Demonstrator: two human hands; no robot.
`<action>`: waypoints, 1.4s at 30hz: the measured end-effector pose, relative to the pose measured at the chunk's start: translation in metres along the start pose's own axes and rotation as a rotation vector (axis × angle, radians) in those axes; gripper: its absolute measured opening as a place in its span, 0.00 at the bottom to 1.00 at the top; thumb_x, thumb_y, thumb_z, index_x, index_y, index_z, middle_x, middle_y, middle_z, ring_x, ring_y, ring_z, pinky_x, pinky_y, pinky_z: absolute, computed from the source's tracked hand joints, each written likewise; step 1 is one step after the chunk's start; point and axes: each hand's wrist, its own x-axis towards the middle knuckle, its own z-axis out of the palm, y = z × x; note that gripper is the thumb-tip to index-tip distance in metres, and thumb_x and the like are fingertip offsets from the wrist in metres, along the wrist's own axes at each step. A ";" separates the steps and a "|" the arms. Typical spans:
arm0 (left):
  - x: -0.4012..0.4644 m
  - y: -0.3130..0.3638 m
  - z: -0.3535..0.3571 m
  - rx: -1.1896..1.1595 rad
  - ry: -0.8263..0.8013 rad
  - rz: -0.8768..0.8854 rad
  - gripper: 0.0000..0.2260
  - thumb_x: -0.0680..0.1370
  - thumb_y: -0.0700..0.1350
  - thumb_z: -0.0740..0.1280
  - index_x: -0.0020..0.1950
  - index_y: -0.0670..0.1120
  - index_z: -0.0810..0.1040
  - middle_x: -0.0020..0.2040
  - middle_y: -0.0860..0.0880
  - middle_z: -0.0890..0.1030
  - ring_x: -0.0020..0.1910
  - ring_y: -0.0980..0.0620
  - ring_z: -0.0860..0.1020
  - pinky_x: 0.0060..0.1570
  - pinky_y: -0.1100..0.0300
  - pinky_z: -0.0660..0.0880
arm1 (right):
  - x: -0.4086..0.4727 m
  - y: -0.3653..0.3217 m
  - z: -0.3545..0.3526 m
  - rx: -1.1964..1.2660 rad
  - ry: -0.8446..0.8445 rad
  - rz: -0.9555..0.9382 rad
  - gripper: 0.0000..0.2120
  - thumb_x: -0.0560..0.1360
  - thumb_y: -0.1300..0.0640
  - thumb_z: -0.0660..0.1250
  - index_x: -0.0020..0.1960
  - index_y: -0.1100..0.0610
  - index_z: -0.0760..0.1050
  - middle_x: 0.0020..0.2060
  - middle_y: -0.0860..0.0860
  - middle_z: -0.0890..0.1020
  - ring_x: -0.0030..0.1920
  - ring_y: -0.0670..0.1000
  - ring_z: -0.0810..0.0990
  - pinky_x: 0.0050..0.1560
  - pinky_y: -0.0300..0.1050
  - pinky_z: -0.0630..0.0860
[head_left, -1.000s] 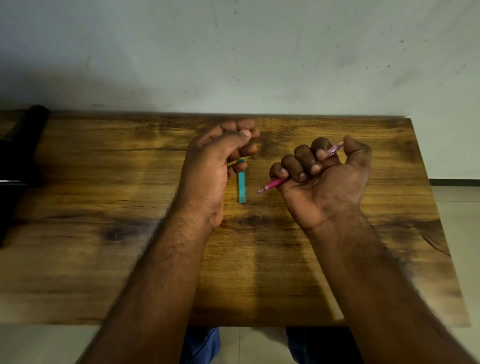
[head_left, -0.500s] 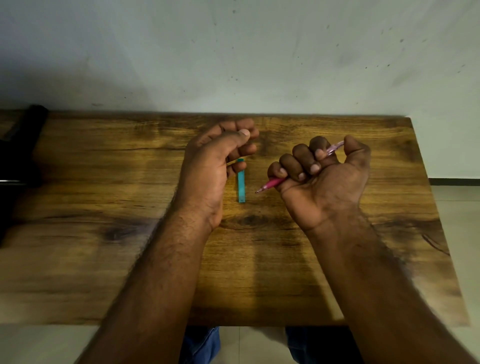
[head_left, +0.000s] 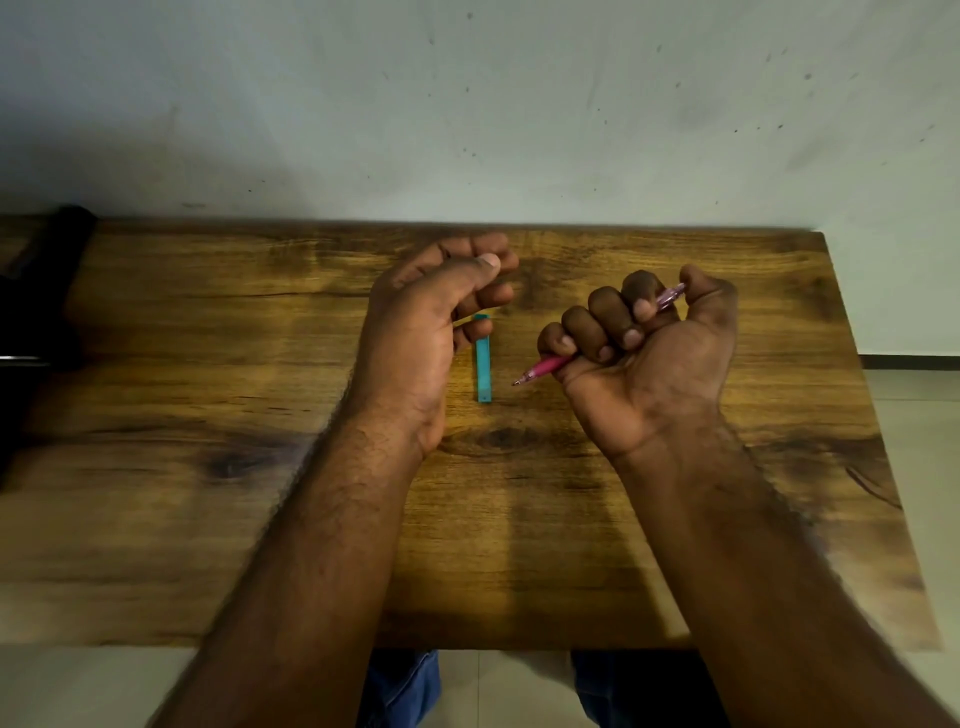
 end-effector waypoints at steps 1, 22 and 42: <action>0.000 0.000 0.000 0.001 0.001 -0.001 0.12 0.75 0.48 0.66 0.55 0.51 0.85 0.55 0.51 0.89 0.53 0.51 0.85 0.54 0.51 0.77 | 0.000 0.000 0.000 0.005 0.002 0.005 0.24 0.80 0.42 0.53 0.30 0.55 0.63 0.24 0.49 0.58 0.27 0.50 0.54 0.33 0.43 0.63; 0.000 0.000 0.000 0.004 0.003 0.003 0.11 0.75 0.49 0.66 0.54 0.51 0.85 0.55 0.51 0.89 0.53 0.51 0.86 0.53 0.52 0.77 | 0.002 0.001 -0.001 -0.017 0.007 0.009 0.24 0.80 0.43 0.55 0.29 0.55 0.63 0.23 0.49 0.57 0.26 0.49 0.53 0.32 0.44 0.62; 0.000 0.000 0.000 0.004 0.001 -0.001 0.11 0.76 0.48 0.66 0.55 0.51 0.85 0.55 0.51 0.89 0.54 0.51 0.86 0.54 0.51 0.77 | 0.002 0.000 -0.002 -0.014 -0.026 0.037 0.23 0.80 0.41 0.54 0.32 0.55 0.64 0.25 0.49 0.59 0.27 0.49 0.55 0.33 0.44 0.64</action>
